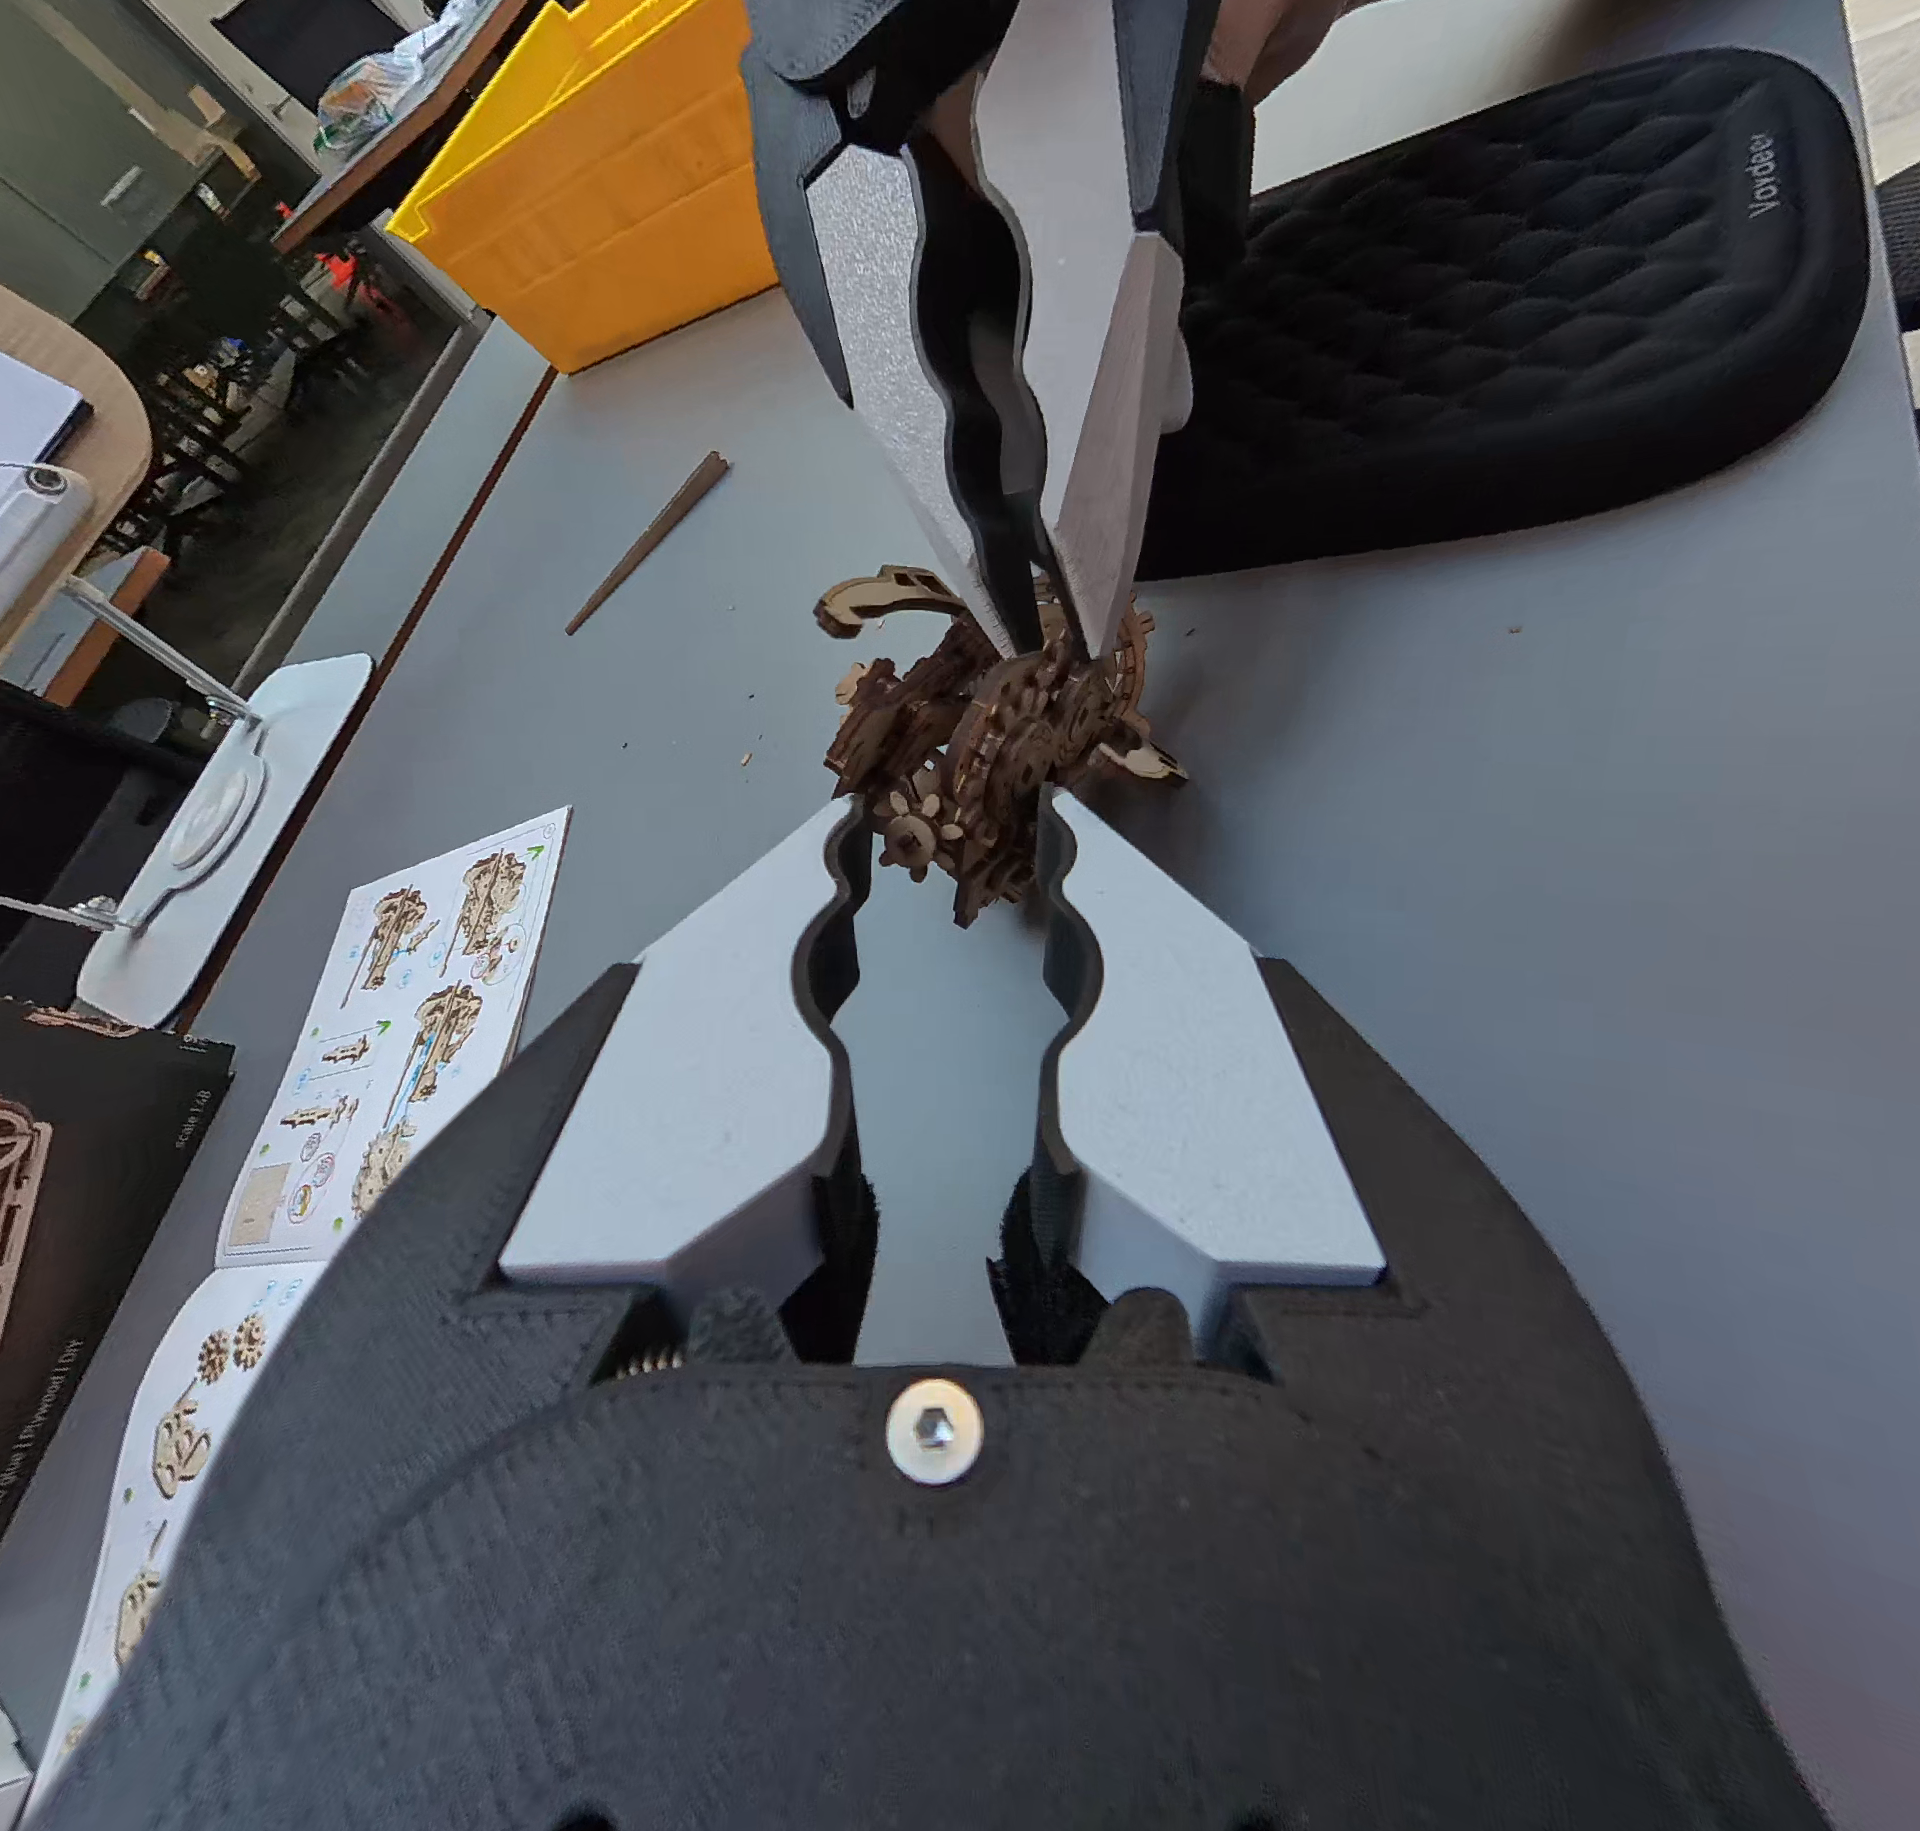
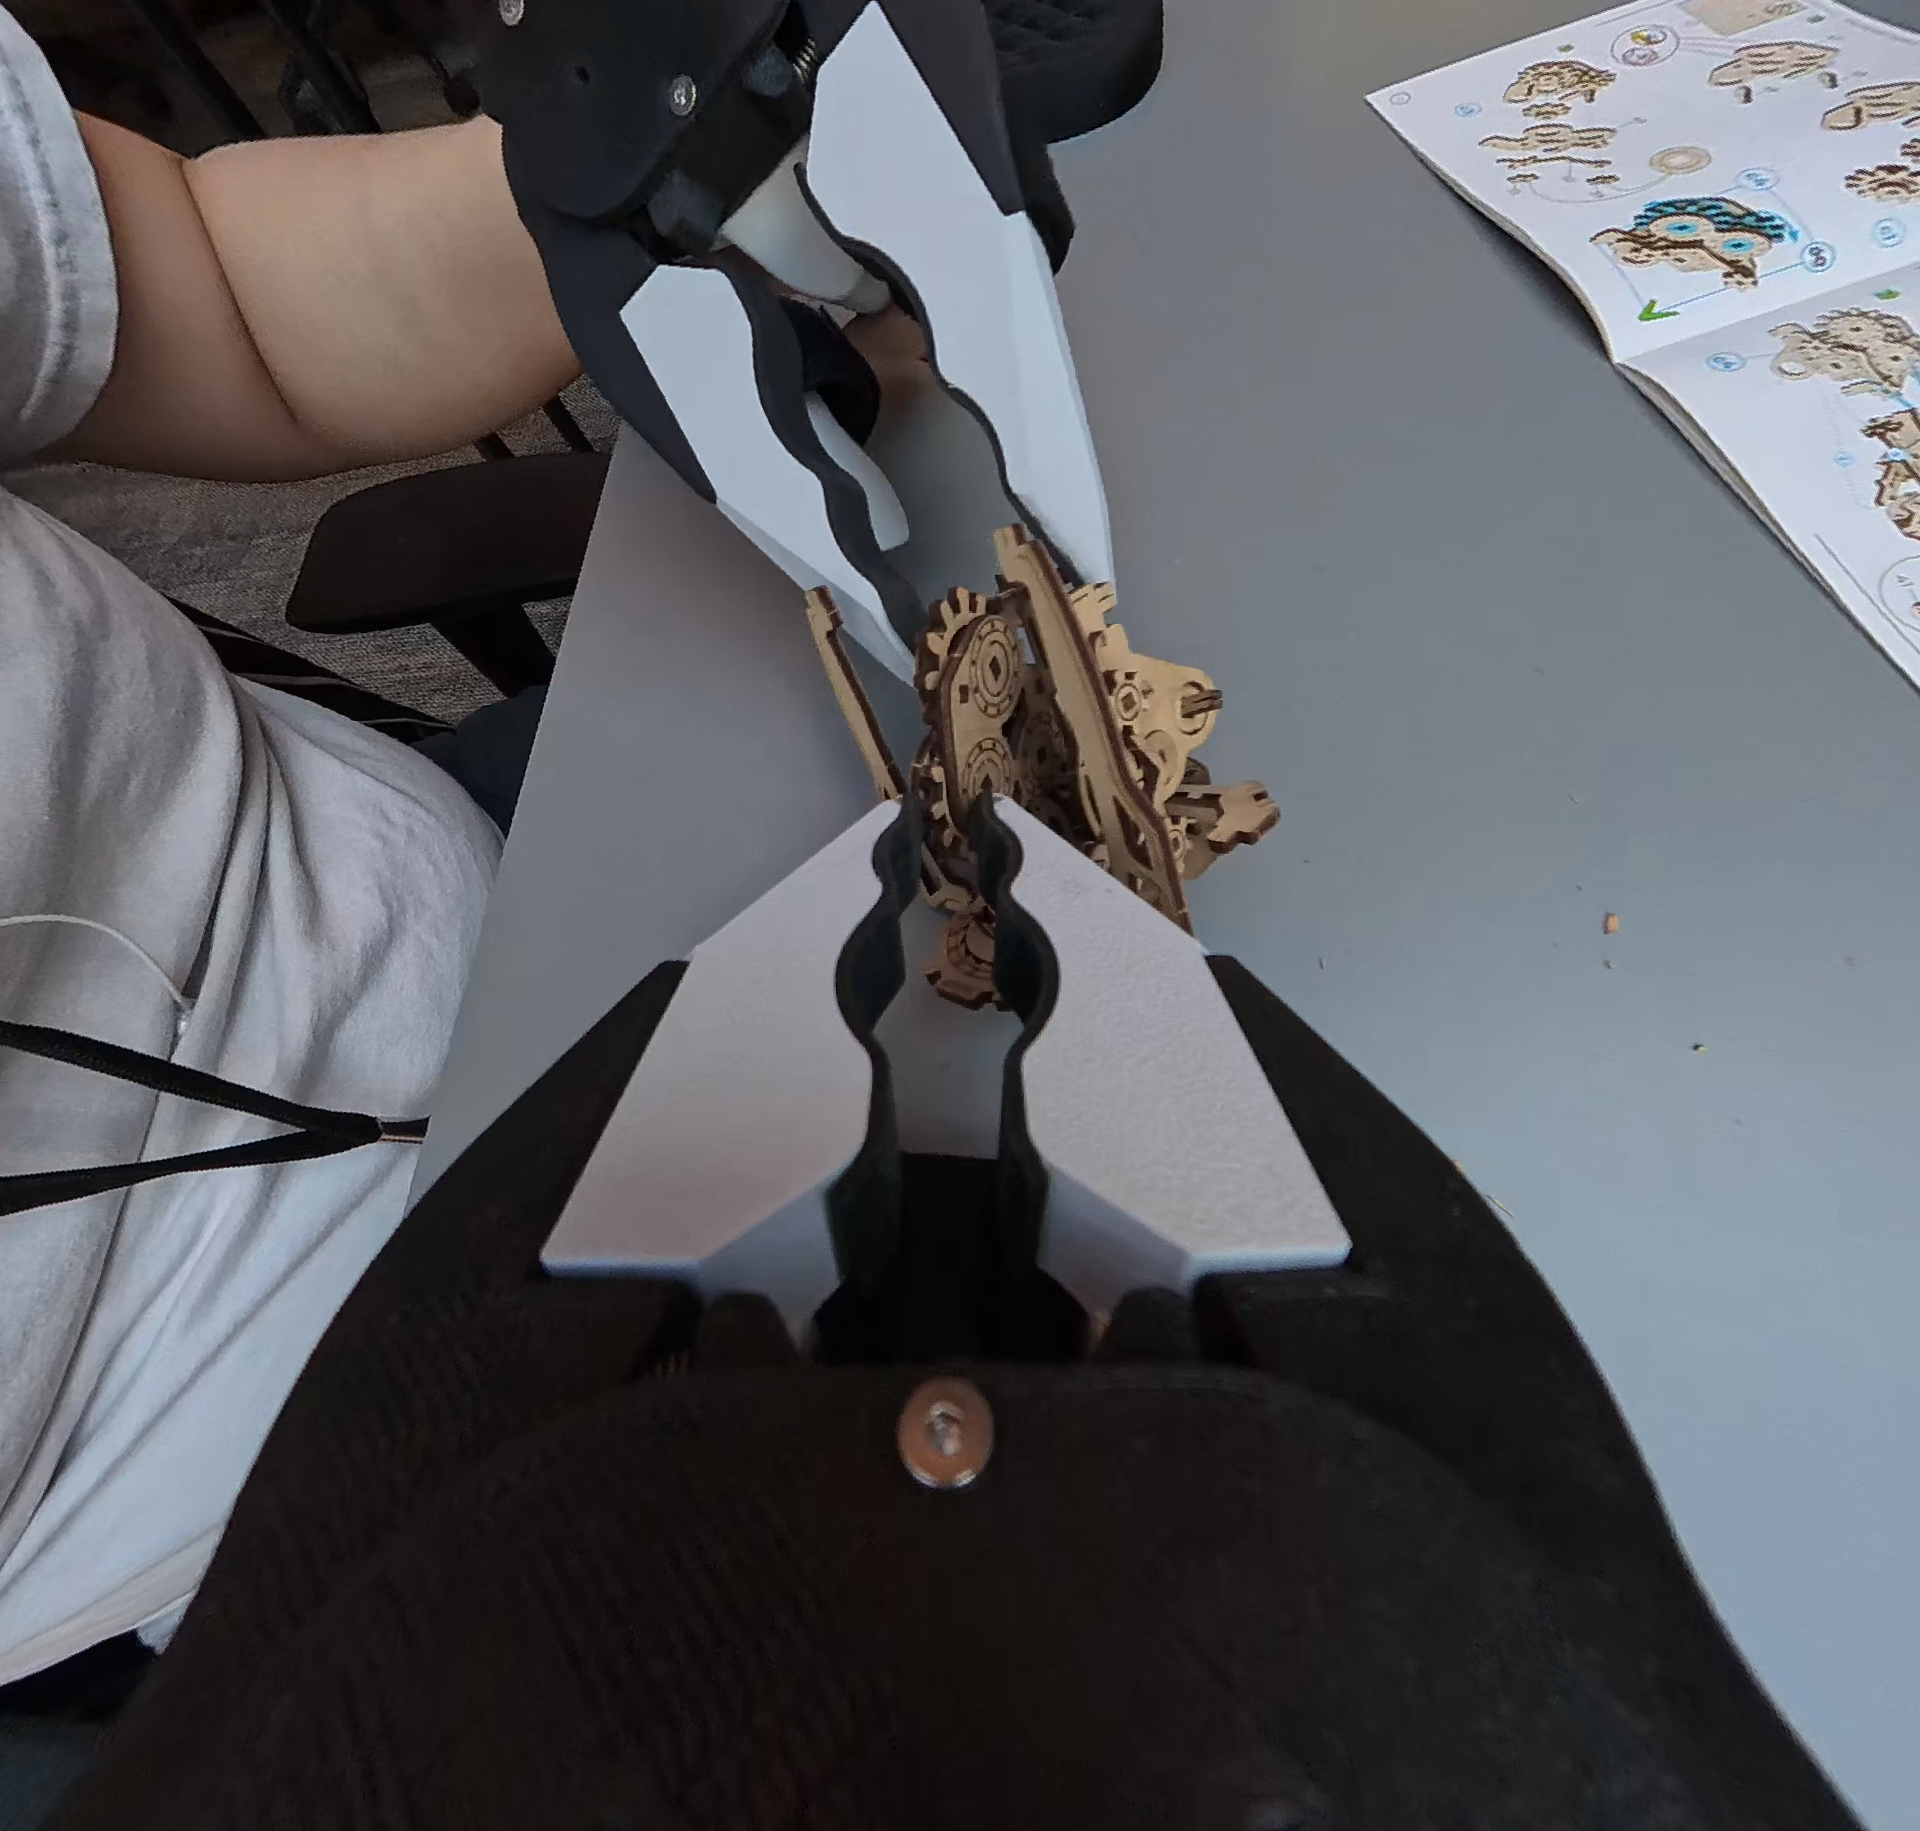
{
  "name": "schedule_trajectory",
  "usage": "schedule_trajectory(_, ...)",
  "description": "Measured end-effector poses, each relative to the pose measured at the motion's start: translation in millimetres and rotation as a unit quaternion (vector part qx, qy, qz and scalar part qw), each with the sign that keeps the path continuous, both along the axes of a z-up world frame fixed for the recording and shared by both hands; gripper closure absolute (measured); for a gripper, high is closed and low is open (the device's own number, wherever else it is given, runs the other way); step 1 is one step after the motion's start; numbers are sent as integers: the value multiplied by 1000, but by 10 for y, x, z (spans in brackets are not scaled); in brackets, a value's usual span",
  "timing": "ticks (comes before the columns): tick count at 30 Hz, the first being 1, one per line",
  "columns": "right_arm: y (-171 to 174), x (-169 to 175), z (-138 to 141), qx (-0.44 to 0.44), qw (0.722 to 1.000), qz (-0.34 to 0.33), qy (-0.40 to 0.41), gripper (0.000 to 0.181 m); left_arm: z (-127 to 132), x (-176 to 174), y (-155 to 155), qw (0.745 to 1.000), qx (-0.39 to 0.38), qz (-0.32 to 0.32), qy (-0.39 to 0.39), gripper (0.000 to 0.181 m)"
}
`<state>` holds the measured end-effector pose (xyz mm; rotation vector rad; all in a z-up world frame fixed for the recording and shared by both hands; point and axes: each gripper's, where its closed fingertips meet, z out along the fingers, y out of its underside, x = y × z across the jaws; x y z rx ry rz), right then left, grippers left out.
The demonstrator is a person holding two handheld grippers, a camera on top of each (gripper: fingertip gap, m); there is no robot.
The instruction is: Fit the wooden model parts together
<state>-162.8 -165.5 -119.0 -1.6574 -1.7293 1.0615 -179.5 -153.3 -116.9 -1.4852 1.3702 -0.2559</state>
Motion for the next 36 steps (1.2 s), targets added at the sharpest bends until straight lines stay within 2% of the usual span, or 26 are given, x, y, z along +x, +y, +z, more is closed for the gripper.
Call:
schedule_trajectory(3,-15,-5,-5,3,1000,1,4,172,-9,-5,-16,999,13,-12,27,151)
schedule_trajectory(8,-21,-26,1,26,1000,1,15,172,-58,-28,-45,999,6,-9,53,136)
schedule_trajectory(12,-12,-43,4,22,1000,-5,17,173,-22,-83,-47,999,24,9,41,134)
schedule_trajectory(15,-3,-42,9,20,1000,-8,19,173,34,-177,-45,999,2,39,4,133)
schedule_trajectory(17,-7,-45,7,22,1000,-7,19,173,69,-245,-57,998,-13,59,-22,148)
schedule_trajectory(22,-4,-52,8,15,1000,-9,21,173,170,-173,-261,997,-16,36,-67,158)
schedule_trajectory(28,-7,-52,6,13,1000,-9,23,173,19,-115,-230,999,-18,25,-35,160)
schedule_trajectory(31,-5,-54,6,14,1000,-9,23,173,-50,-111,-193,999,-22,12,-28,173)
schedule_trajectory(36,-1,-57,8,11,1000,-7,26,173,-41,-101,-120,1000,16,-12,-1,175)
